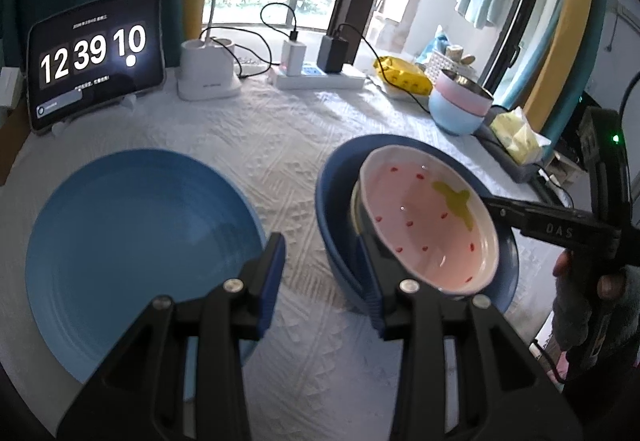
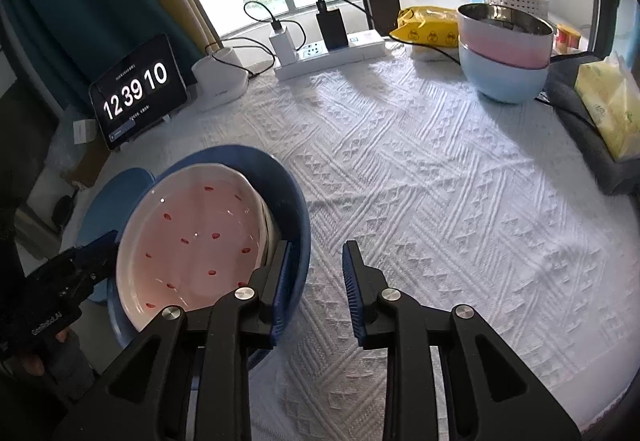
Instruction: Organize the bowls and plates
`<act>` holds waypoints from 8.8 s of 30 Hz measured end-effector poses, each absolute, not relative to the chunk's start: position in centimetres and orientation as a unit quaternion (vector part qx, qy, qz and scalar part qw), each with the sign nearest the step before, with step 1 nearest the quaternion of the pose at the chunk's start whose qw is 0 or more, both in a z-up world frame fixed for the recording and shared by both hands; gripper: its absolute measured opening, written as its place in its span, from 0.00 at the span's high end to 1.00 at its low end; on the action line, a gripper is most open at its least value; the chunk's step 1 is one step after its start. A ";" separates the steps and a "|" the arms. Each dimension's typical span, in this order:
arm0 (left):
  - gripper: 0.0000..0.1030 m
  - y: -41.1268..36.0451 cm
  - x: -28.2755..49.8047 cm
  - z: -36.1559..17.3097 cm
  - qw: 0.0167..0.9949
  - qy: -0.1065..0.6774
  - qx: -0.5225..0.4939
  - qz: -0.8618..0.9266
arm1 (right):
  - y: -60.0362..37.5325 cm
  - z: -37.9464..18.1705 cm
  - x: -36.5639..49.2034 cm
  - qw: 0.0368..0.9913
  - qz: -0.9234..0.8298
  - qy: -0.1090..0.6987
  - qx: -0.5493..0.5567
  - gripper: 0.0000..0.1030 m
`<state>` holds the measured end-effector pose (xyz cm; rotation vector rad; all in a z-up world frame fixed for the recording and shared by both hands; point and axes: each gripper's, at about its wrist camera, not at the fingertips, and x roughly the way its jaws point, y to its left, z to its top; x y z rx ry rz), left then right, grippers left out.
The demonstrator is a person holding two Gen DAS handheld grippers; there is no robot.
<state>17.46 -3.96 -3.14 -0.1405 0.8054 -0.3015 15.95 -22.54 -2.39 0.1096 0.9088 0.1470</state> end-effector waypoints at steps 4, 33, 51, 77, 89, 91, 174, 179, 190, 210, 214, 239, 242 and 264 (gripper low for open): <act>0.62 -4.6 17.6 -3.3 0.914 0.379 -0.049 -0.132 | -22.5 -2.5 15.8 0.899 0.053 0.432 0.047 0.67; 0.79 -4.4 17.3 -4.1 0.931 0.323 -0.096 -0.140 | -22.2 -3.6 15.1 0.930 0.054 0.356 0.076 0.84; 0.85 -4.8 16.7 -4.1 0.939 0.294 -0.117 -0.137 | -22.0 -3.9 14.2 0.944 0.034 0.313 0.103 0.91; 0.86 -3.7 15.7 -1.6 0.940 0.264 -0.151 -0.157 | -21.6 -0.5 13.3 0.949 0.034 0.293 0.110 0.91; 0.86 -1.5 14.5 0.2 0.948 0.243 -0.152 -0.139 | -19.6 0.9 13.5 0.950 0.057 0.288 0.107 0.91; 0.86 -1.1 14.3 0.3 0.948 0.241 -0.155 -0.137 | -19.1 1.1 13.7 0.950 0.060 0.287 0.106 0.91; 0.82 12.3 12.8 -2.6 0.956 0.240 -0.165 0.015 | -4.1 -3.3 20.4 0.914 0.169 0.363 0.072 0.89; 0.81 11.8 12.9 -2.5 0.957 0.248 -0.150 0.026 | -4.2 -3.3 20.3 0.914 0.165 0.363 0.067 0.89; 0.75 11.3 12.4 -2.3 0.956 0.258 -0.135 0.038 | -4.8 -2.9 19.8 0.912 0.165 0.369 0.063 0.82; 0.56 8.7 8.3 -0.1 0.972 0.220 -0.080 0.017 | -7.7 -0.2 16.8 0.930 0.147 0.335 0.037 0.76; 0.56 7.6 6.9 0.7 0.977 0.202 -0.071 0.007 | -8.8 0.4 15.5 0.936 0.135 0.323 0.028 0.76; 0.08 0.6 -0.8 2.2 0.993 0.116 -0.029 0.011 | -15.6 2.3 3.6 0.975 0.068 0.203 -0.056 0.30; 0.07 0.0 -1.1 2.6 0.993 0.112 -0.032 0.009 | -16.5 2.5 2.3 0.980 0.053 0.184 -0.058 0.23; 0.05 -2.0 -2.4 5.1 0.997 0.077 -0.013 0.018 | -21.7 5.8 -3.5 0.992 -0.010 0.123 -0.035 0.21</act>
